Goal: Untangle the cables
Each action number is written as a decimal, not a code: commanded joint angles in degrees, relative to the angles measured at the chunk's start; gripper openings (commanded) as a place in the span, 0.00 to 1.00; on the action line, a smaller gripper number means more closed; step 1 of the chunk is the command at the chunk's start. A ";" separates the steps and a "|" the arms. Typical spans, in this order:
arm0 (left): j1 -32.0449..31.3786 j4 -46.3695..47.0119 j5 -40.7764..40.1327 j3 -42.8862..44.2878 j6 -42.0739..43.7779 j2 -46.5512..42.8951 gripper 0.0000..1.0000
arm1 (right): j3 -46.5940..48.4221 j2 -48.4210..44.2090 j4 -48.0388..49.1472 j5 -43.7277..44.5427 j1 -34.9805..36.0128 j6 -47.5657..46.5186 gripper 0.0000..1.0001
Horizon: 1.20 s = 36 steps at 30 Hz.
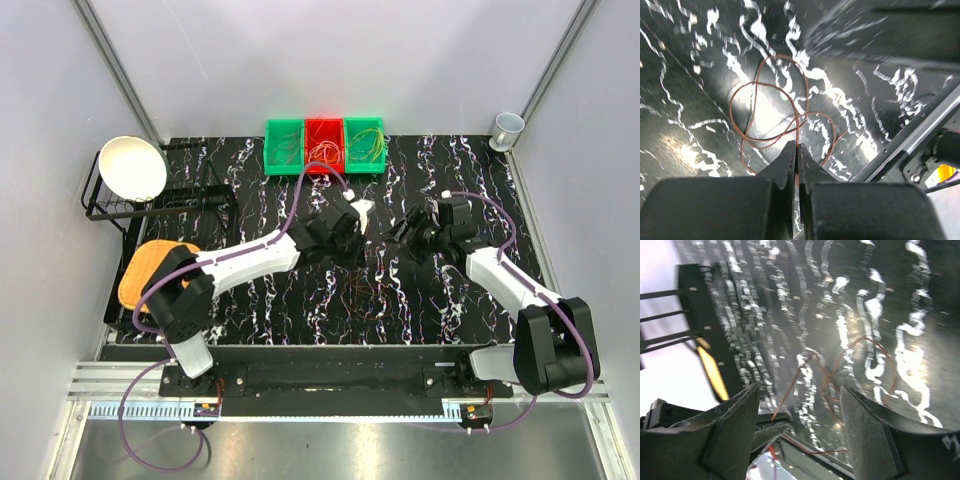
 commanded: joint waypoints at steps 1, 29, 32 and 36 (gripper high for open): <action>-0.02 4.72 2.10 -2.83 -1.75 0.90 0.00 | -1.29 1.30 -3.40 4.51 0.19 -5.25 0.70; -0.02 7.36 0.69 -7.84 -1.41 6.36 0.00 | -7.19 13.09 7.33 0.56 5.99 -11.77 0.67; -0.46 6.84 1.22 -7.58 -0.27 4.96 0.08 | -6.84 10.72 4.44 2.66 5.99 -12.38 0.67; -2.47 3.41 -2.72 -6.00 1.23 3.72 0.38 | -4.82 7.82 1.18 5.21 5.90 -12.91 0.67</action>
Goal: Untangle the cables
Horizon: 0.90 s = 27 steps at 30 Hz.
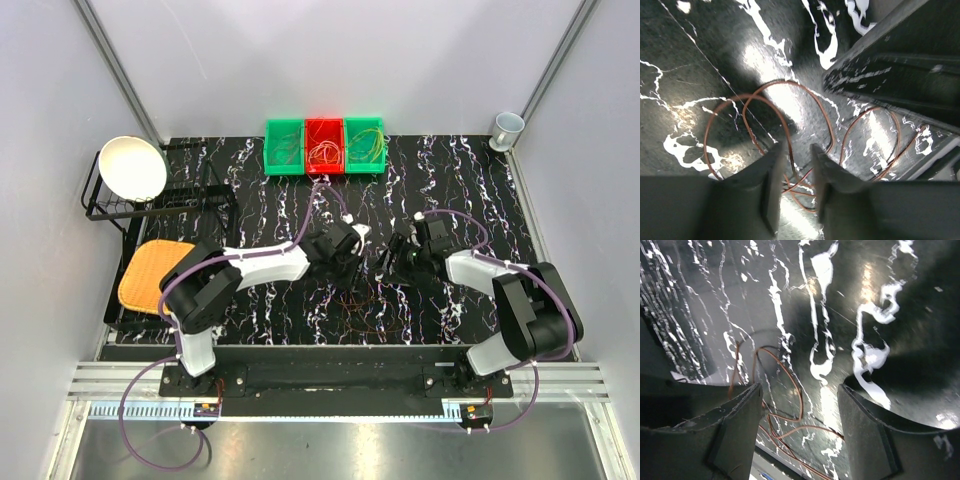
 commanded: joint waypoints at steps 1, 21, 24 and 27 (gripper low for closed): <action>-2.48 -2.95 -3.65 2.48 2.10 -2.79 0.43 | 1.70 -4.12 -4.86 4.58 0.50 -1.87 0.67; -9.25 -8.76 -13.32 4.59 4.66 -0.95 0.65 | 3.81 -8.96 -10.23 8.37 0.50 -1.96 0.68; -10.13 -8.94 -14.03 6.00 4.92 0.46 0.63 | 3.81 -8.69 -10.14 8.19 0.33 -2.22 0.68; -11.01 -8.85 -14.56 6.53 5.27 1.16 0.62 | 3.81 -8.43 -10.14 8.19 0.41 -2.31 0.68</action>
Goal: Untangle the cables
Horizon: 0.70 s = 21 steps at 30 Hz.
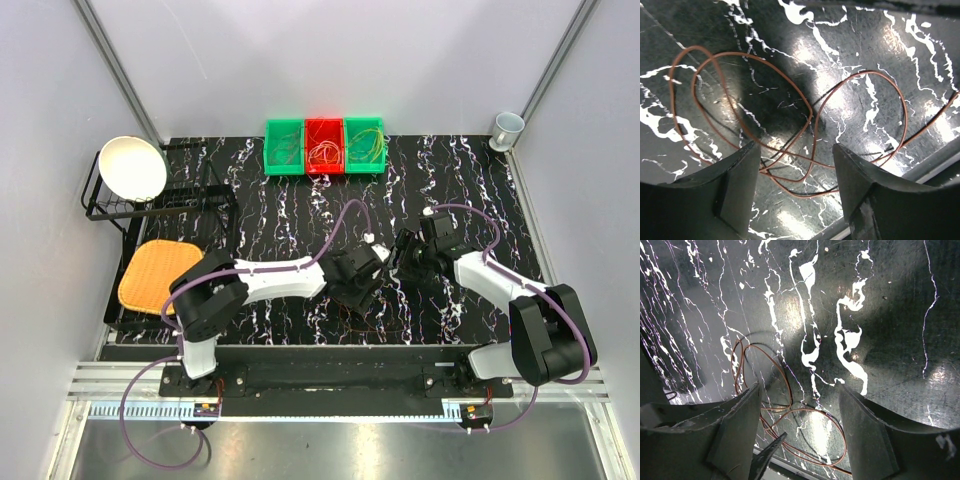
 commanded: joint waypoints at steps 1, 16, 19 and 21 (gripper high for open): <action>-1.35 0.31 -2.73 3.12 1.58 1.25 0.62 | 1.87 -0.28 -0.19 0.26 0.33 -1.02 0.68; -2.14 -0.75 -4.31 1.81 1.23 3.89 0.23 | 2.04 1.48 0.51 0.08 0.33 -1.29 0.68; -2.14 -0.31 -4.66 0.92 1.23 3.89 0.18 | 2.04 1.57 0.60 0.08 0.33 -1.11 0.68; -2.14 0.04 -4.75 0.57 1.40 3.89 0.10 | 2.13 1.57 0.77 -0.09 0.32 -1.11 0.68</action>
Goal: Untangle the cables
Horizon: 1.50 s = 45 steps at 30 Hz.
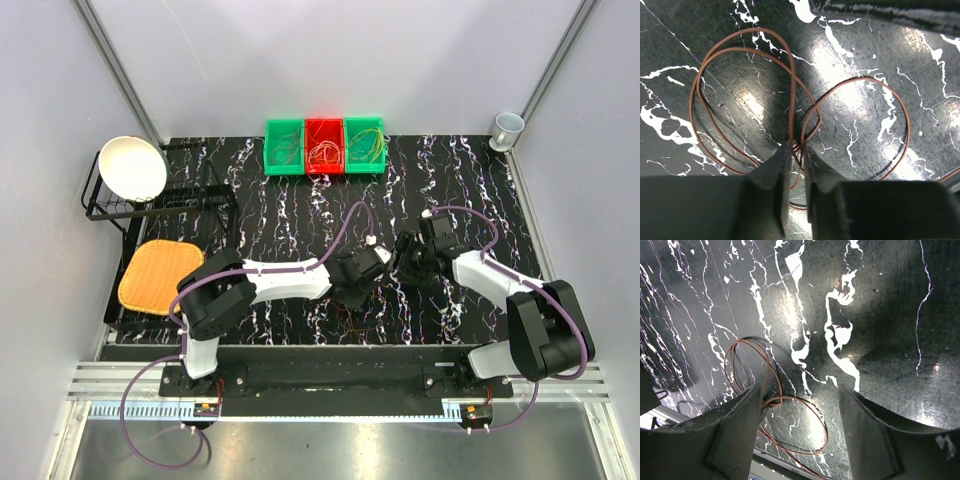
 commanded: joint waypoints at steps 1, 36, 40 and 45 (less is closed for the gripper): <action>-0.76 1.24 -0.56 -0.94 1.05 1.18 0.01 | 2.04 0.30 2.02 -0.05 0.41 -0.30 0.68; 19.00 -12.20 4.72 22.61 4.48 -14.29 0.00 | 10.13 -7.17 0.53 9.35 -3.45 3.04 0.70; 22.70 -13.95 4.89 29.45 5.10 -12.71 0.00 | 9.25 -7.61 0.88 9.36 -3.54 2.95 0.71; 28.66 -15.62 7.35 38.95 6.15 -8.24 0.00 | 8.63 -7.52 1.67 8.30 -3.72 2.69 0.71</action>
